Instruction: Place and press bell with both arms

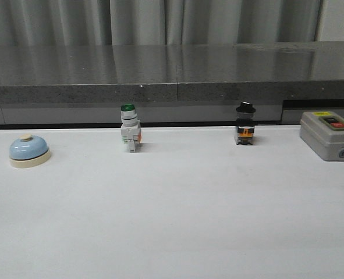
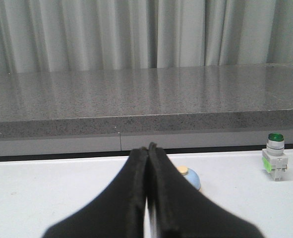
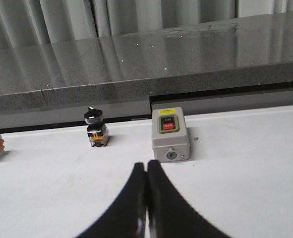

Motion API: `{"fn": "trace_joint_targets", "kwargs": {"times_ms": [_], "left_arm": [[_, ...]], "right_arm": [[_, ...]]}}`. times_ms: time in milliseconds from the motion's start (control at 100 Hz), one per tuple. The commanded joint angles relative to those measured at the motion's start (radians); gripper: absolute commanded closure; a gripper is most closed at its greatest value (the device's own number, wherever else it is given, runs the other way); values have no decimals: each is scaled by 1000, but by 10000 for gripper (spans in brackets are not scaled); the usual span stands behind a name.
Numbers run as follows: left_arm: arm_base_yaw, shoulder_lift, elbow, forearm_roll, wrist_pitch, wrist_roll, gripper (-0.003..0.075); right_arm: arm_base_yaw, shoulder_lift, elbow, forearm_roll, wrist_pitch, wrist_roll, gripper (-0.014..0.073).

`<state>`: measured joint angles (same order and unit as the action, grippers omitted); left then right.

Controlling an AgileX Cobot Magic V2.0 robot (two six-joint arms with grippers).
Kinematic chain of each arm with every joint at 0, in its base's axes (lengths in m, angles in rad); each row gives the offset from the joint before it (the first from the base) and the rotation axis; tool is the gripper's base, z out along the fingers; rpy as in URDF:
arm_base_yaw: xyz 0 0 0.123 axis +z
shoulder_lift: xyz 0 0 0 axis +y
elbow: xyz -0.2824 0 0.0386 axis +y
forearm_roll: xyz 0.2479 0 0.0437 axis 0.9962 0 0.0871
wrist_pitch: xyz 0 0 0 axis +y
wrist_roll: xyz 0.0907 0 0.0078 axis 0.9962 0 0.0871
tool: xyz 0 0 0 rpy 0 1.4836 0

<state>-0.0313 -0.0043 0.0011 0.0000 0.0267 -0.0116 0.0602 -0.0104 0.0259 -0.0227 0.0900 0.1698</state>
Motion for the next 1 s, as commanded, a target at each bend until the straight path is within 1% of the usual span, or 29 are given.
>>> {"fn": "trace_joint_targets", "kwargs": {"times_ms": [0,430,600,730,840,990], "left_arm": [[3,-31,41,-7,-85,-6,741],[3,-31,41,-7,-92,-6,741],[3,-22,8,-20,-69,-6,741],[3,31,-93,-52,46,-6,741],[3,105,-204,-63,116,-6,741],[3,284,-393,-85,243,-6,741]], "right_arm": [[-9,-19,-14,-5,-79,1,654],[-9,-19,-14,-5,-79,1,654],[-9,-19,-14,-5,-79,1,654],[-9,-19,-14,-5,-79,1,654],[-9,-19,-14,-5,-79,1,654],[-9,-19,-14,-5,-79,1,654]]}}
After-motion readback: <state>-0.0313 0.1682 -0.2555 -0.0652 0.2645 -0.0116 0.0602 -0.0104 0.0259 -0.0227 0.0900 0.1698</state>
